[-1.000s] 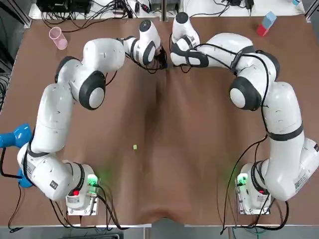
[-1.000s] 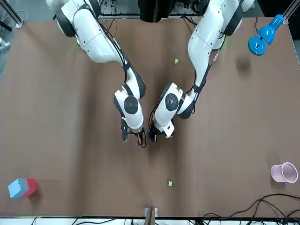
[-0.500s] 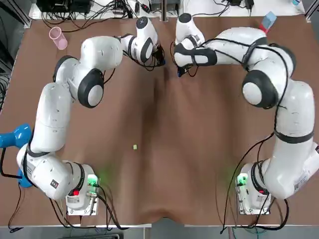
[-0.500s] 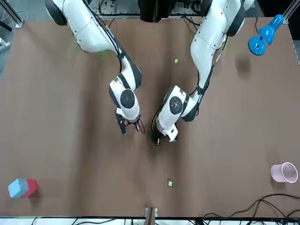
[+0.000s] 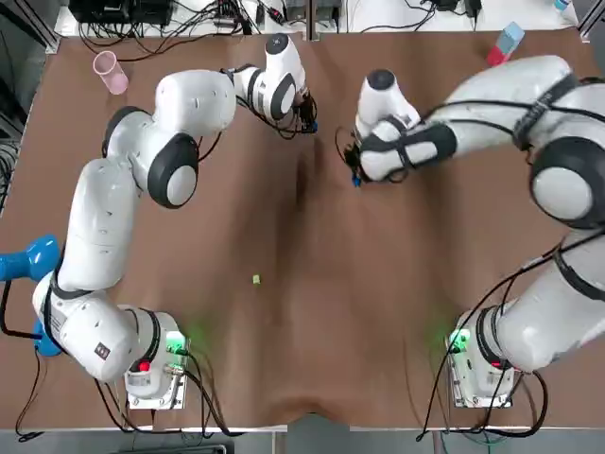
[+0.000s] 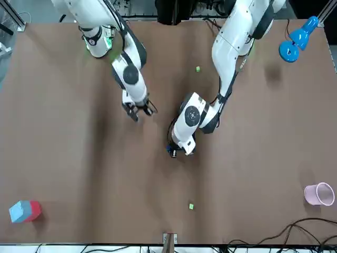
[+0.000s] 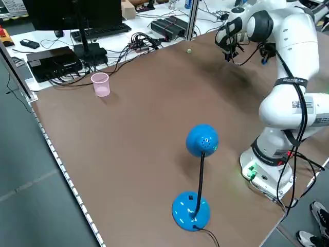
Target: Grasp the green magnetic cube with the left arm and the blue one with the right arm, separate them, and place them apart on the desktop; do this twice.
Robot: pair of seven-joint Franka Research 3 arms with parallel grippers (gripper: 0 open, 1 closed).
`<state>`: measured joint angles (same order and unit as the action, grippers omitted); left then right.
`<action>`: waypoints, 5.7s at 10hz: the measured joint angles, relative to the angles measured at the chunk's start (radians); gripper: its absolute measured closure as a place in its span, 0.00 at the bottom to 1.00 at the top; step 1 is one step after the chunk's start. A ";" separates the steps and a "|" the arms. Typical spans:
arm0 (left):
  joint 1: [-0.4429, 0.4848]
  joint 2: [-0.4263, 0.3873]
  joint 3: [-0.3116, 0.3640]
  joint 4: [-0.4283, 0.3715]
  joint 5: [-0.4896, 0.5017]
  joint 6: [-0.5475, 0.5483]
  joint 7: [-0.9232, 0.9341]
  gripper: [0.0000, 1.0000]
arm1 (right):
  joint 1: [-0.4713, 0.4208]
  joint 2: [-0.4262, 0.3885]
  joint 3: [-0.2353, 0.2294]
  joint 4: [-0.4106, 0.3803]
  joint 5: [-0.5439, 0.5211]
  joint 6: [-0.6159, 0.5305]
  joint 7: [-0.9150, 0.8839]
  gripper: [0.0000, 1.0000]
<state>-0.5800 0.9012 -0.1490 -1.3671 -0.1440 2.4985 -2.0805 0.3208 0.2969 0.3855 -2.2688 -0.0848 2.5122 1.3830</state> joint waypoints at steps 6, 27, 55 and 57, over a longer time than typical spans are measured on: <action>-0.112 0.002 -0.057 -0.010 0.000 -0.009 -0.018 0.77 | -0.108 -0.258 0.320 -0.405 -0.001 0.152 -0.093 0.78; 0.503 -0.754 0.026 -0.009 0.142 -0.859 1.776 0.00 | 0.059 0.317 -0.064 0.321 -0.110 0.056 -0.310 0.27; 0.662 -0.764 0.000 -0.035 0.143 -0.915 1.940 0.00 | 0.030 0.652 -0.298 1.439 -0.156 -0.639 -0.918 0.05; 0.663 -0.763 0.000 -0.036 0.143 -0.916 1.940 0.00 | 0.027 0.484 -0.292 1.400 -0.146 -0.796 -0.936 0.05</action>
<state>0.0829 0.1385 -0.1486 -1.4029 -0.0008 1.5827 -0.1409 0.3476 0.7807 0.0937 -0.8684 -0.2310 1.7162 0.4471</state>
